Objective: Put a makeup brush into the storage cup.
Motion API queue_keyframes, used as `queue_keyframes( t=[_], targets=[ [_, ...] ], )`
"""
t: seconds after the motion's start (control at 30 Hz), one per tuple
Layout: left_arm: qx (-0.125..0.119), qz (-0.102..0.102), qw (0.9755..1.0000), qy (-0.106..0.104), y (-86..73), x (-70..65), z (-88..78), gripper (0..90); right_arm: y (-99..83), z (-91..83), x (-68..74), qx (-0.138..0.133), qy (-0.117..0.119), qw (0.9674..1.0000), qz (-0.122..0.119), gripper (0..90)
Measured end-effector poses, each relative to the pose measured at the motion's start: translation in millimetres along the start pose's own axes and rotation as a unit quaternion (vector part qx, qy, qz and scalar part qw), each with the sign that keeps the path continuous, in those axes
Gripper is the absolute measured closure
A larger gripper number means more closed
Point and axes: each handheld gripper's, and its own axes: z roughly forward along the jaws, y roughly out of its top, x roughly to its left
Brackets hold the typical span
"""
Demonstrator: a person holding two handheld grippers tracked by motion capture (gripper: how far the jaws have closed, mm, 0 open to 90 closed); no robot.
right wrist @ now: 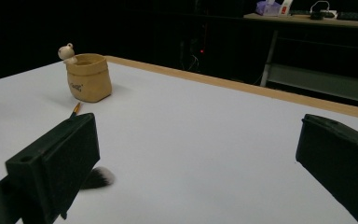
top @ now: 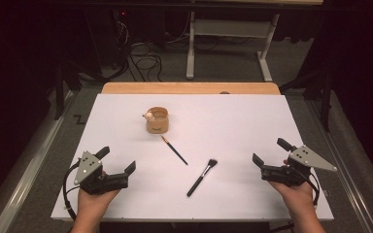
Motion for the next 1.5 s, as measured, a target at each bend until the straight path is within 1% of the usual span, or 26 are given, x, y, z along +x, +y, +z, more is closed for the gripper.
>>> queue_keyframes(
  t=[0.07, 0.13, 0.27, 0.33, 0.37, 0.47, 0.87, 0.93, 1.17, 1.27, 1.3, 1.5],
  targets=[
    [0.002, -0.006, 1.0000, 0.000, 0.8, 0.9, -0.2, 0.7, -0.3, -0.9, -0.1, -0.001, 0.000, 1.0000, 0.002, 0.1],
    [0.003, -0.006, 1.0000, 0.000, 0.9, 0.9, -0.1, 0.7, -0.6, -1.0, -0.9, -0.001, 0.001, 1.0000, 0.002, 0.1],
    [0.006, -0.002, 1.0000, 0.001, 0.6, 0.3, 0.9, 0.7, -1.1, -0.9, -1.5, 0.000, 0.001, 1.0000, 0.005, 0.1],
    [0.007, -0.002, 1.0000, -0.001, 0.7, 0.6, 1.3, 0.7, -0.9, -1.2, -1.3, 0.000, -0.001, 1.0000, 0.004, 0.1],
    [0.006, -0.002, 1.0000, -0.001, 0.7, 0.7, 1.4, 0.7, -0.7, -1.0, -1.7, -0.002, 0.001, 1.0000, -0.001, 0.1],
    [0.006, 0.002, 1.0000, 0.000, 0.6, 0.7, 1.2, 0.8, -0.3, -1.4, -0.5, -0.003, -0.001, 1.0000, 0.003, 0.1],
    [0.004, 0.002, 1.0000, -0.001, 1.6, 0.3, 2.3, 0.7, -0.8, -2.7, -0.2, -0.004, 0.002, 1.0000, 0.002, 0.1],
    [0.004, 0.002, 1.0000, 0.001, 1.5, 0.1, 2.5, 0.7, -0.7, -3.1, -0.7, -0.005, 0.000, 1.0000, -0.001, 0.1],
    [0.002, 0.001, 1.0000, 0.000, 1.7, 0.3, 3.0, 0.7, -0.8, -4.2, -0.2, -0.006, -0.001, 1.0000, 0.001, 0.1],
    [0.000, 0.005, 1.0000, 0.003, 2.1, -0.5, 2.8, 0.7, -0.9, -4.4, -0.1, -0.006, 0.000, 1.0000, 0.002, 0.1],
    [0.001, 0.007, 1.0000, 0.006, 2.4, -0.7, 2.6, 0.7, -1.0, -4.6, 0.1, -0.006, -0.001, 1.0000, 0.003, 0.1],
    [0.007, 0.005, 1.0000, 0.004, 1.5, 0.2, 4.2, 0.8, -2.1, -4.0, -0.5, -0.003, -0.001, 1.0000, 0.001, 0.1]
  ],
)
